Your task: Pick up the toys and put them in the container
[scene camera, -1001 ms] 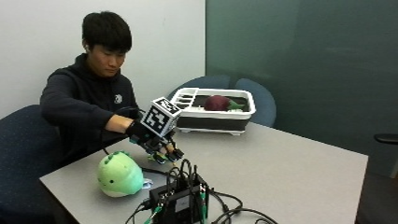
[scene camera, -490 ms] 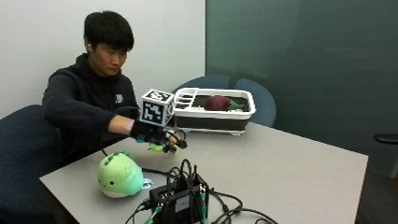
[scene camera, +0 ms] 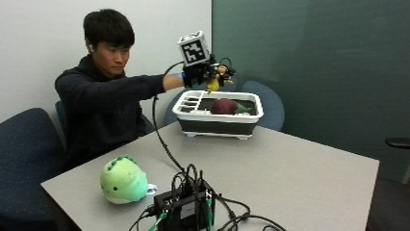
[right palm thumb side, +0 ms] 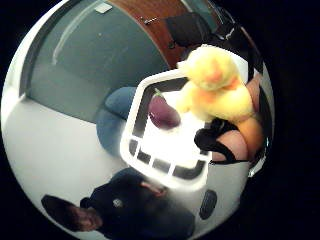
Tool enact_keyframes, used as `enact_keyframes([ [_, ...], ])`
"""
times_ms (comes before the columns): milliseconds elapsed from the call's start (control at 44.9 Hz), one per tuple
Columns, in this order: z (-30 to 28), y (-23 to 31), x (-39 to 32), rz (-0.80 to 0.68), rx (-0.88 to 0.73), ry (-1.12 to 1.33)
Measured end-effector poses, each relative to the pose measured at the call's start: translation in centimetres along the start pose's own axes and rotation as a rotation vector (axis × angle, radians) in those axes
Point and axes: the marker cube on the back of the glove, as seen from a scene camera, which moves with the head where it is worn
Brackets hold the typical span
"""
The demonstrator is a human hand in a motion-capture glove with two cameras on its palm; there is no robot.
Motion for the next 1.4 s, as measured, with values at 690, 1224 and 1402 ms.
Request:
enact_keyframes([
  [690, -6.5, 12.9, 18.3, 0.506, -0.438, 0.329],
  [1224, 1.0, 23.4, 32.9, 0.793, -0.532, 0.276],
  [1402, 0.0, 22.0, 31.4, 0.683, -0.424, 0.287],
])
